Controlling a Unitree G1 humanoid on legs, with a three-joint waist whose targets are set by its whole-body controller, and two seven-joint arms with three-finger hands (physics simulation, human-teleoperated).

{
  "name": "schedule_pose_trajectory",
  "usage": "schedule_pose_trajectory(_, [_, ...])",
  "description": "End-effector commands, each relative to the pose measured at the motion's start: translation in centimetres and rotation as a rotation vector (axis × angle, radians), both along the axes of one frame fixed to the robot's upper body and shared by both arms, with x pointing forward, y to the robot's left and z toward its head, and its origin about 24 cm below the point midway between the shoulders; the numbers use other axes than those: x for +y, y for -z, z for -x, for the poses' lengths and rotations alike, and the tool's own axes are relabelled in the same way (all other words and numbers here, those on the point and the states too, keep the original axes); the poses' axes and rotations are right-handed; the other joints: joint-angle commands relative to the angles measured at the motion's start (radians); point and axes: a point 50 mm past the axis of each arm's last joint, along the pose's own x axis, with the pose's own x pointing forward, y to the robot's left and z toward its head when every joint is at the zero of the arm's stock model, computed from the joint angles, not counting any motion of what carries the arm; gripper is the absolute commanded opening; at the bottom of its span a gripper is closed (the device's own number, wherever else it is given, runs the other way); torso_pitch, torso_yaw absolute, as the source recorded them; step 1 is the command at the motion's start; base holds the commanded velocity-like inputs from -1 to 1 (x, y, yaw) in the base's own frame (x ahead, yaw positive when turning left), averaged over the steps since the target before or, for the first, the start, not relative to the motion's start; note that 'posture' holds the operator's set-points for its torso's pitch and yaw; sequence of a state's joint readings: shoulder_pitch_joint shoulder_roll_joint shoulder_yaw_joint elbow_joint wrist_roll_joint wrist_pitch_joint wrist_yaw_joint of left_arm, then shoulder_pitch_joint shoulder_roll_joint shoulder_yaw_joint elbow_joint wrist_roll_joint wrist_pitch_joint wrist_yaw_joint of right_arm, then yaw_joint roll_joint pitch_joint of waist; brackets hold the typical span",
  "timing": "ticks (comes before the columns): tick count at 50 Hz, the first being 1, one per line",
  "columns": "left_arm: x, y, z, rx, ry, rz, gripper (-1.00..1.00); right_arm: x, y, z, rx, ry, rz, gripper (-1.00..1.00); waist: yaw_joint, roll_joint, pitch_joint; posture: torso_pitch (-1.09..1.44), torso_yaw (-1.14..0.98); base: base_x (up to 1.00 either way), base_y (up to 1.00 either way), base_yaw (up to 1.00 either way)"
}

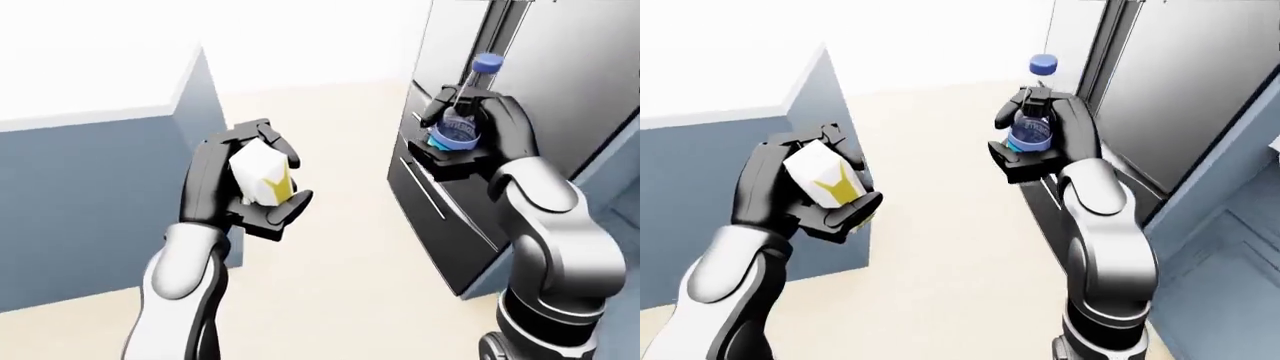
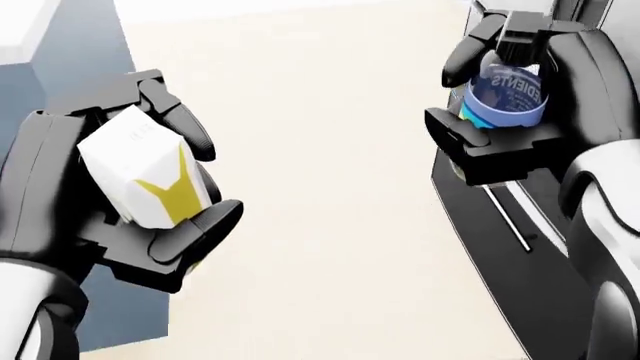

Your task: Move the drinks to the dining counter.

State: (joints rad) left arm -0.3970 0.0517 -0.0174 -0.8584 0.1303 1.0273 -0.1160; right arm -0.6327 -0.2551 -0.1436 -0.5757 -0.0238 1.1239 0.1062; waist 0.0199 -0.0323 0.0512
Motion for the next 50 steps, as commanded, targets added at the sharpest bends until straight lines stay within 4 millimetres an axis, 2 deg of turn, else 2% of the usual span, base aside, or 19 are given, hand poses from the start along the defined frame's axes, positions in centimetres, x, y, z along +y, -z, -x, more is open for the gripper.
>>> schedule_pose_trajectory(1, [0.3, -1.6, 0.6, -0.105, -0.02, 0.005, -1.0, 0.6, -2.2, 0.7, -0.135, -0.036, 0.014, -1.0, 0.004, -0.004, -0.02, 0.0, 0.0, 0.0, 0.0, 1.0])
schedule_pose_trajectory(5, [0.3, -1.6, 0.6, -0.106, -0.02, 0.003, -1.0, 0.7, -2.3, 0.8, -0.137, -0.04, 0.016, -1.0, -0.005, 0.068, -0.025, 0.0, 0.0, 0.0, 0.0, 1.0])
schedule_pose_trajectory(7, [0.3, -1.7, 0.6, -0.107, -0.019, 0.002, -1.0, 0.7, -2.5, 0.9, -0.138, -0.04, 0.017, -1.0, -0.003, 0.107, -0.052, 0.0, 0.0, 0.0, 0.0, 1.0])
schedule_pose_trajectory(8, [0.3, -1.8, 0.6, -0.108, -0.019, 0.002, -1.0, 0.8, -2.5, 0.9, -0.14, -0.041, 0.019, -1.0, 0.005, 0.096, -0.033, 0.0, 0.0, 0.0, 0.0, 1.0])
schedule_pose_trajectory(12, [0.4, -2.1, 0.7, -0.113, -0.025, 0.006, -1.0, 0.9, -2.8, 1.1, -0.146, -0.047, 0.018, -1.0, 0.03, 0.05, -0.041, 0.0, 0.0, 0.0, 0.0, 1.0])
schedule_pose_trajectory(18, [0.6, -1.9, 0.3, -0.108, -0.029, 0.01, -1.0, 1.1, -2.9, 1.2, -0.158, -0.054, 0.013, -1.0, 0.01, -0.009, -0.013, 0.0, 0.0, 0.0, 0.0, 1.0])
schedule_pose_trajectory(21, [0.6, -1.8, 0.1, -0.106, -0.031, 0.009, -1.0, 1.1, -2.8, 1.1, -0.158, -0.051, 0.014, -1.0, -0.003, -0.09, -0.039, 0.0, 0.0, 0.0, 0.0, 1.0])
schedule_pose_trajectory(22, [0.6, -1.9, 0.2, -0.107, -0.031, 0.009, -1.0, 1.0, -2.8, 1.1, -0.158, -0.052, 0.006, -1.0, -0.004, -0.05, -0.026, 0.0, 0.0, 0.0, 0.0, 1.0])
schedule_pose_trajectory(25, [0.6, -2.2, 0.1, -0.11, -0.031, 0.008, -1.0, 0.7, -2.7, 1.0, -0.153, -0.032, -0.011, -1.0, -0.001, -0.078, -0.023, 0.0, 0.0, 0.0, 0.25, 0.33])
schedule_pose_trajectory(27, [0.7, -2.3, 0.1, -0.109, -0.031, 0.009, -1.0, 0.7, -3.0, 1.1, -0.157, -0.028, -0.019, -1.0, -0.003, -0.04, -0.033, 0.0, 0.0, 0.0, 0.0, 0.0])
schedule_pose_trajectory(29, [0.6, -2.4, 0.1, -0.106, -0.026, 0.013, -1.0, 0.6, -3.1, 1.2, -0.163, -0.025, -0.018, -1.0, -0.009, -0.02, -0.013, 0.0, 0.0, 0.0, 0.0, 0.0])
schedule_pose_trajectory(31, [0.6, -2.6, -0.1, -0.108, -0.027, 0.009, -1.0, 0.6, -3.3, 1.3, -0.172, -0.005, -0.009, -1.0, -0.02, 0.028, -0.014, 0.0, 0.0, 0.0, 0.0, 0.0])
schedule_pose_trajectory(32, [0.7, -2.8, -0.2, -0.109, -0.028, 0.009, -1.0, 0.5, -3.4, 1.3, -0.178, -0.002, -0.014, -1.0, -0.026, 0.076, -0.047, 0.0, 0.0, 0.36, 0.38, 0.0])
schedule_pose_trajectory(33, [0.7, -2.8, -0.2, -0.109, -0.028, 0.009, -1.0, 0.5, -3.5, 1.4, -0.18, -0.001, -0.015, -1.0, -0.022, 0.029, 0.003, 0.0, 0.0, 0.42, 0.49, 0.0])
schedule_pose_trajectory(34, [0.7, -3.0, -0.2, -0.111, -0.027, 0.008, -1.0, 0.5, -3.4, 1.3, -0.181, 0.0, -0.015, -1.0, -0.025, 0.027, 0.017, 0.0, 0.0, 0.48, 0.73, 0.0])
schedule_pose_trajectory(37, [0.7, -3.3, -0.2, -0.116, -0.025, 0.007, -1.0, 0.5, -3.7, 1.4, -0.184, 0.0, -0.021, -1.0, -0.025, -0.008, -0.017, 0.0, 0.0, 0.48, 0.78, 0.0])
schedule_pose_trajectory(43, [0.7, -4.0, 0.1, -0.128, -0.026, 0.007, -1.0, 0.6, -4.2, 1.7, -0.191, 0.0, -0.02, -1.0, -0.058, 0.036, -0.025, 0.0, 0.0, 0.49, 0.79, 0.0])
schedule_pose_trajectory(47, [0.7, -4.4, 0.3, -0.136, -0.025, 0.008, -1.0, 0.7, -4.4, 1.9, -0.194, -0.007, -0.013, -1.0, -0.061, 0.143, -0.055, 0.0, 0.0, 0.49, 0.8, 0.0])
schedule_pose_trajectory(50, [0.8, -4.5, 0.4, -0.139, -0.026, 0.009, -1.0, 0.8, -4.5, 1.9, -0.194, -0.01, -0.013, -1.0, -0.038, 0.104, -0.014, 0.0, 0.0, 0.49, 0.84, 0.0])
